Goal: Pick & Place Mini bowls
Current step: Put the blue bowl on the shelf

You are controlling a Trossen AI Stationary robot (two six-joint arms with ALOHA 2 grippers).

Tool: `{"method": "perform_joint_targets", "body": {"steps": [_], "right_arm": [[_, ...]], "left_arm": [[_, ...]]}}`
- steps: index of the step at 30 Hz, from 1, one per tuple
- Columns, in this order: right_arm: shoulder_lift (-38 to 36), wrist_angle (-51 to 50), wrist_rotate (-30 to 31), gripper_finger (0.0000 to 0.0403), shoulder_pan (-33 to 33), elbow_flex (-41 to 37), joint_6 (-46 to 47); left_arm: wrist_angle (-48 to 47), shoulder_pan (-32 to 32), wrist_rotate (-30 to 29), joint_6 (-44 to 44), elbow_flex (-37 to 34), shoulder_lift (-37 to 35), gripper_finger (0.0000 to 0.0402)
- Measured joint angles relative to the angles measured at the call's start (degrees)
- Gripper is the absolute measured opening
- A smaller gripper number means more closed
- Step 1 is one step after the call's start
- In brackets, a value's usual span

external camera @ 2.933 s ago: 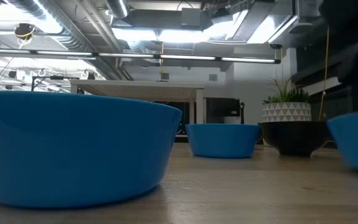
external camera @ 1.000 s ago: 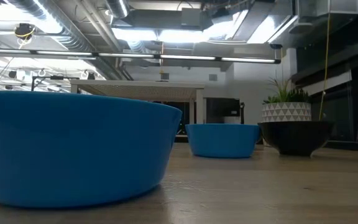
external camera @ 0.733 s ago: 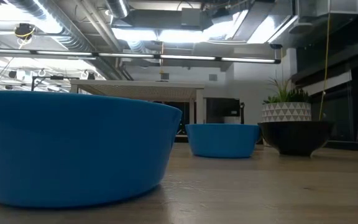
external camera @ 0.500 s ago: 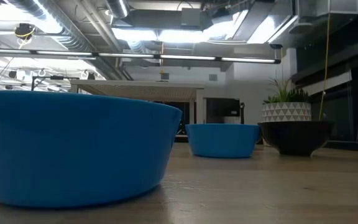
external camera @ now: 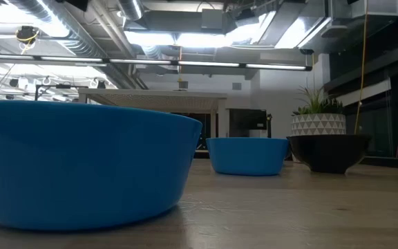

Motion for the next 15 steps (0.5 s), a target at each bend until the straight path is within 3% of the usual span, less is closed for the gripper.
{"method": "perform_joint_targets", "body": {"steps": [6, 9, 15], "right_arm": [[0.9, 0.5, 0.0, 0.0008, -1.8, 0.0, 0.1], [1.0, -0.4, -0.3, 0.0008, -2.3, 0.0, 0.6], [1.0, -0.8, -6.9, 0.0008, -2.3, 0.0, 0.5]], "left_arm": [[-1.4, -0.1, 1.7, -0.8, 4.3, 6.2, 0.0178], [-3.2, -0.2, 5.8, -0.8, 6.1, 7.4, 0.0178], [-4.9, 0.2, 14.2, -1.4, 6.9, 6.4, 0.0178]]}}
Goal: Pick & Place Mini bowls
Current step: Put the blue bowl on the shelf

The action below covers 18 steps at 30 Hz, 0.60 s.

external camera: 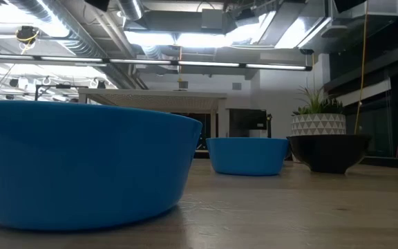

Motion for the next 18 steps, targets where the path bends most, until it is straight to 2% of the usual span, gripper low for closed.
{"method": "perform_joint_targets", "body": {"steps": [3, 9, 14, 18], "right_arm": [[0.0, 0.1, 0.0, 0.0008, 0.0, 0.0, -0.3], [0.0, 0.9, 0.1, 0.0008, -0.7, 0.0, -0.5], [0.0, 1.0, 3.0, 0.0008, -0.7, 0.0, -0.5], [0.0, 1.8, 3.0, 0.0008, -1.5, 0.0, -0.6]], "left_arm": [[0.5, 0.1, 2.4, -0.3, 0.0, 0.0, 0.0178], [0.5, -0.3, -4.0, 0.6, 0.0, 0.1, 0.0178], [1.1, -0.8, -4.2, 1.7, 0.0, 0.6, 0.0178], [2.2, -1.2, -4.3, 1.7, 0.0, 2.0, 0.0178]]}}
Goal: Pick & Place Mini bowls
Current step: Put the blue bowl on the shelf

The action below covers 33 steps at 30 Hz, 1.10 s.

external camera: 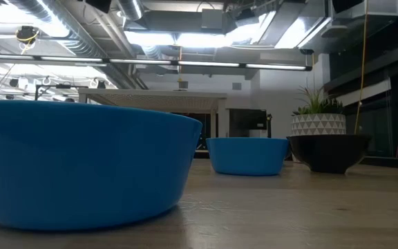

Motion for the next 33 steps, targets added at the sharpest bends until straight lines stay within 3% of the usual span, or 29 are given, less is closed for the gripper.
{"method": "perform_joint_targets", "body": {"steps": [10, 16, 22, 28, 33], "right_arm": [[0.0, -0.2, -0.1, 0.0008, -1.4, 0.0, 0.4], [0.0, -0.1, 1.3, 0.0018, -1.3, 0.0, 0.3], [-0.1, 2.0, 1.7, 0.0048, -1.5, 0.0, 0.9], [-0.1, 4.0, 3.2, 0.0087, -1.5, 0.1, 2.1], [-0.1, 4.7, 9.7, 0.0136, -1.3, 0.1, 4.9]], "left_arm": [[1.5, -0.7, 2.3, 0.6, 0.0, 0.9, 0.0168], [1.4, -0.6, 4.0, 3.3, 0.0, 0.9, 0.0100], [0.9, -0.9, 7.2, 4.7, 0.0, 0.9, 0.0014], [1.2, -0.7, 8.8, 4.6, 0.0, 0.9, 0.0009], [-0.7, -0.6, 10.5, 3.5, 0.0, 0.9, 0.0004]]}}
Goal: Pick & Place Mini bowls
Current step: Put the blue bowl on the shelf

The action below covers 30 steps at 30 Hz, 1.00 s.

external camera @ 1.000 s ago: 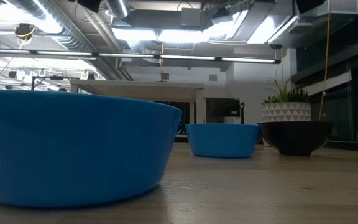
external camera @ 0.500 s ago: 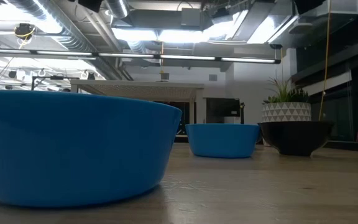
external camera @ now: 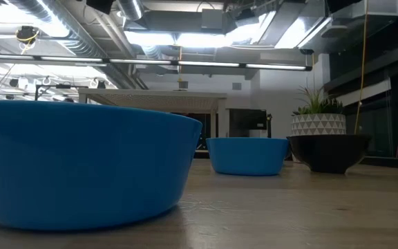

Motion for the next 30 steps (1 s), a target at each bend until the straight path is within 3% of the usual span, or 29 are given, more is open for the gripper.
{"method": "perform_joint_targets", "body": {"steps": [6, 10, 14, 22, 26, 30], "right_arm": [[0.0, -0.8, 8.1, 0.0197, 0.1, 0.0, 0.1], [0.0, -2.6, 13.7, 0.0224, 0.0, -0.1, 0.0], [-0.1, -5.4, 24.1, 0.0235, 0.0, -0.1, 1.4], [-0.1, -10.0, 44.8, 0.0236, -0.2, -0.1, 5.6], [-0.1, -12.2, 48.8, 0.0236, 0.1, 0.1, 8.5], [-0.1, -13.1, 49.4, 0.0236, 0.0, 0.1, 9.1]], "left_arm": [[-4.6, 0.4, -0.4, -2.5, 0.0, -1.2, 0.0003], [-10.9, 0.6, -4.5, -2.5, 0.0, -4.2, 0.0003], [-18.2, 0.6, -9.9, -2.6, 0.0, -8.0, 0.0003], [-32.8, 0.8, -32.6, -3.5, 0.0, -16.6, 0.0003], [-36.5, 1.1, -48.1, -4.1, 0.0, -20.1, 0.0003], [-40.0, 1.9, -56.2, -4.2, 0.0, -22.2, 0.0003]]}}
